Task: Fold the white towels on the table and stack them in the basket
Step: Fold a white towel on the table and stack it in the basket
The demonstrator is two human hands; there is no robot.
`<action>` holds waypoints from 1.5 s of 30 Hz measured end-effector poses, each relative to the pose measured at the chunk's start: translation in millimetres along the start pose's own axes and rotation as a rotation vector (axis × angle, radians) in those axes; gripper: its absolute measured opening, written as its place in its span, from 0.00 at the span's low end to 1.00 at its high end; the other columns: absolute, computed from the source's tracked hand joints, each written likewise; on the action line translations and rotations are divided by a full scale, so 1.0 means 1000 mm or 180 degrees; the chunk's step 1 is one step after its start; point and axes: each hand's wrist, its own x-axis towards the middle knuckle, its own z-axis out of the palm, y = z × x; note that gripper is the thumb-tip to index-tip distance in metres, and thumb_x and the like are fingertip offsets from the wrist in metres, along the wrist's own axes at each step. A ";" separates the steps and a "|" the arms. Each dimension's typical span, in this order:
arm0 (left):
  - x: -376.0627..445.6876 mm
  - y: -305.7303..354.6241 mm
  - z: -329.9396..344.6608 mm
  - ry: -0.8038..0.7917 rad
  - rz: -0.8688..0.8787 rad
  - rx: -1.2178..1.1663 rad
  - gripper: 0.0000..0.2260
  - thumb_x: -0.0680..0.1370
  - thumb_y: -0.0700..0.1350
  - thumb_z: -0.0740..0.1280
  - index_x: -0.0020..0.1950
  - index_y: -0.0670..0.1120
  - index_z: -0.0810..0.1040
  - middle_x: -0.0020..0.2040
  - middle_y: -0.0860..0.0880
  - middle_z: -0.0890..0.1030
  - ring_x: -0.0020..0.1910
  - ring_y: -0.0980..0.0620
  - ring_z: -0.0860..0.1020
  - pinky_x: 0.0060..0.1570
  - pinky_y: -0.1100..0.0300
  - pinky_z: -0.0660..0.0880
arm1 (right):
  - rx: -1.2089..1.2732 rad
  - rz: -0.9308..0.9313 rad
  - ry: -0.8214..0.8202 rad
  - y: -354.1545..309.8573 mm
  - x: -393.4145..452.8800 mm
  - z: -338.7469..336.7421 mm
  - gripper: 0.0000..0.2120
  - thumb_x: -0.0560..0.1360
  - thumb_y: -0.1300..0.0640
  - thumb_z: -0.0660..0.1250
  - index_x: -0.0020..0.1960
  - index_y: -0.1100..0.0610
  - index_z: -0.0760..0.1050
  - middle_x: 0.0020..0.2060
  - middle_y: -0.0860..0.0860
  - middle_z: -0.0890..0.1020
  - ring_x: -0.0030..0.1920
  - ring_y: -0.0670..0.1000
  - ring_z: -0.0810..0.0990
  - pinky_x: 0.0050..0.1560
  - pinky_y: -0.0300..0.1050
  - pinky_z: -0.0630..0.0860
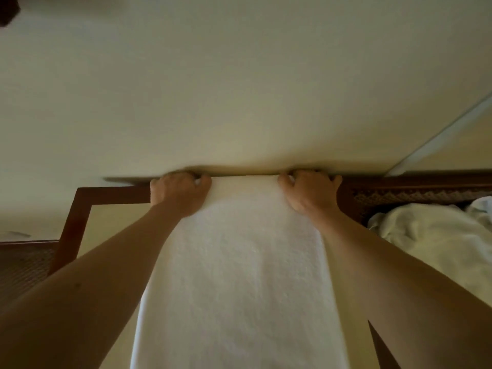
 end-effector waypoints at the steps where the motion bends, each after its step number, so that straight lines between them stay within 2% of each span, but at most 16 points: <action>1: 0.005 -0.001 -0.002 -0.0035 -0.0044 -0.0062 0.28 0.78 0.65 0.48 0.50 0.49 0.83 0.51 0.44 0.83 0.50 0.42 0.80 0.50 0.51 0.72 | 0.0079 0.0068 0.0009 0.000 0.005 -0.002 0.25 0.79 0.37 0.49 0.43 0.50 0.80 0.43 0.53 0.80 0.55 0.61 0.78 0.68 0.66 0.62; 6: 0.015 0.000 -0.003 -0.0059 -0.0032 -0.0153 0.22 0.79 0.63 0.53 0.45 0.48 0.78 0.44 0.46 0.78 0.43 0.44 0.75 0.45 0.53 0.71 | 0.0614 0.0183 0.0063 0.010 0.028 0.006 0.22 0.79 0.43 0.55 0.37 0.57 0.76 0.38 0.54 0.76 0.46 0.60 0.76 0.62 0.59 0.68; 8: 0.013 -0.005 -0.003 0.0119 -0.0075 -0.0441 0.21 0.79 0.61 0.56 0.45 0.48 0.81 0.44 0.45 0.81 0.45 0.41 0.78 0.45 0.53 0.73 | 0.0937 0.0065 0.0403 0.012 0.024 0.013 0.24 0.79 0.45 0.56 0.30 0.57 0.69 0.29 0.51 0.73 0.39 0.59 0.74 0.51 0.53 0.70; 10: 0.008 -0.013 -0.002 0.0590 -0.0149 -0.1242 0.16 0.78 0.55 0.60 0.44 0.47 0.83 0.42 0.42 0.82 0.47 0.39 0.80 0.44 0.54 0.73 | 0.1375 0.0034 0.1022 0.015 0.012 0.015 0.22 0.77 0.44 0.56 0.30 0.57 0.68 0.28 0.51 0.73 0.38 0.61 0.77 0.42 0.48 0.67; 12: -0.002 -0.022 -0.002 0.1245 -0.0095 -0.2055 0.13 0.76 0.50 0.62 0.45 0.44 0.83 0.43 0.42 0.83 0.47 0.41 0.81 0.44 0.54 0.74 | 0.1008 0.0144 0.1475 0.021 -0.003 0.015 0.13 0.76 0.47 0.58 0.44 0.54 0.77 0.46 0.55 0.80 0.54 0.63 0.77 0.50 0.53 0.69; 15: -0.046 -0.031 0.007 0.1818 0.0650 -0.1467 0.13 0.75 0.45 0.64 0.55 0.45 0.83 0.56 0.46 0.84 0.57 0.42 0.81 0.57 0.48 0.77 | 0.0463 -0.0018 0.1338 0.019 -0.047 0.014 0.18 0.79 0.49 0.58 0.66 0.52 0.74 0.73 0.53 0.72 0.75 0.61 0.65 0.68 0.66 0.61; 18: -0.134 -0.022 0.027 0.0921 0.0989 -0.0931 0.20 0.80 0.53 0.61 0.70 0.49 0.76 0.75 0.46 0.73 0.76 0.40 0.67 0.74 0.39 0.63 | 0.0247 -0.0604 0.0524 0.010 -0.130 0.021 0.25 0.82 0.45 0.55 0.78 0.49 0.63 0.82 0.51 0.56 0.82 0.60 0.48 0.74 0.73 0.48; 20: -0.207 -0.018 0.044 0.0365 0.1042 -0.0733 0.25 0.81 0.58 0.55 0.77 0.51 0.69 0.81 0.47 0.63 0.81 0.40 0.56 0.77 0.36 0.53 | 0.0004 -0.1036 0.0117 0.012 -0.195 0.038 0.28 0.83 0.42 0.50 0.81 0.47 0.56 0.83 0.50 0.50 0.82 0.59 0.43 0.74 0.74 0.46; 30: -0.441 -0.085 0.088 -0.0214 0.0405 -0.0323 0.29 0.83 0.63 0.44 0.84 0.58 0.46 0.84 0.52 0.41 0.82 0.48 0.38 0.78 0.38 0.38 | -0.0144 -0.0806 -0.0065 0.108 -0.417 0.079 0.31 0.84 0.38 0.46 0.84 0.48 0.50 0.83 0.47 0.49 0.83 0.59 0.46 0.75 0.75 0.47; 32: -0.479 -0.097 0.094 -0.0129 0.0136 -0.0455 0.29 0.83 0.62 0.45 0.84 0.57 0.48 0.85 0.52 0.43 0.83 0.46 0.41 0.78 0.40 0.39 | -0.0106 -0.0515 -0.0071 0.131 -0.445 0.079 0.31 0.84 0.39 0.45 0.84 0.49 0.52 0.83 0.49 0.51 0.82 0.61 0.49 0.75 0.76 0.49; 34: -0.511 -0.106 0.096 0.0123 -0.0181 -0.0857 0.27 0.83 0.59 0.51 0.82 0.53 0.60 0.84 0.47 0.54 0.82 0.43 0.53 0.78 0.38 0.47 | 0.0130 -0.0203 0.0072 0.146 -0.468 0.079 0.30 0.84 0.41 0.47 0.81 0.52 0.61 0.82 0.54 0.58 0.81 0.62 0.54 0.72 0.74 0.56; 36: -0.541 -0.109 0.100 0.0755 -0.0465 -0.1473 0.18 0.82 0.49 0.61 0.71 0.46 0.76 0.74 0.43 0.71 0.72 0.42 0.69 0.70 0.36 0.65 | 0.0584 -0.0034 0.0452 0.155 -0.492 0.076 0.25 0.82 0.44 0.54 0.74 0.54 0.70 0.76 0.55 0.67 0.76 0.61 0.63 0.67 0.69 0.64; 38: -0.558 -0.107 0.100 0.1135 -0.1321 -0.2460 0.09 0.81 0.42 0.65 0.58 0.50 0.82 0.61 0.46 0.79 0.58 0.45 0.77 0.56 0.40 0.76 | 0.1228 0.0107 0.0814 0.157 -0.514 0.074 0.15 0.81 0.48 0.62 0.64 0.54 0.75 0.65 0.52 0.75 0.65 0.57 0.74 0.60 0.63 0.71; 39: -0.559 -0.105 0.097 0.1116 -0.1808 -0.2993 0.10 0.81 0.41 0.64 0.54 0.54 0.81 0.57 0.47 0.81 0.53 0.46 0.79 0.52 0.42 0.79 | 0.1561 0.0249 0.0885 0.156 -0.523 0.073 0.10 0.80 0.50 0.65 0.59 0.52 0.75 0.58 0.50 0.77 0.59 0.55 0.76 0.57 0.62 0.73; 41: -0.553 -0.109 0.098 0.0845 -0.2437 -0.3848 0.10 0.83 0.40 0.63 0.52 0.54 0.81 0.54 0.47 0.83 0.52 0.47 0.82 0.54 0.45 0.80 | 0.2401 0.0672 0.0608 0.150 -0.532 0.072 0.02 0.80 0.54 0.68 0.51 0.48 0.75 0.49 0.47 0.79 0.52 0.52 0.79 0.54 0.57 0.77; 45: -0.539 -0.124 0.105 -0.0123 -0.2712 -0.4941 0.07 0.85 0.40 0.61 0.57 0.43 0.79 0.55 0.43 0.83 0.62 0.42 0.80 0.62 0.49 0.76 | 0.3201 0.1201 0.0023 0.138 -0.538 0.074 0.07 0.79 0.49 0.70 0.54 0.50 0.76 0.51 0.45 0.82 0.55 0.46 0.80 0.53 0.44 0.75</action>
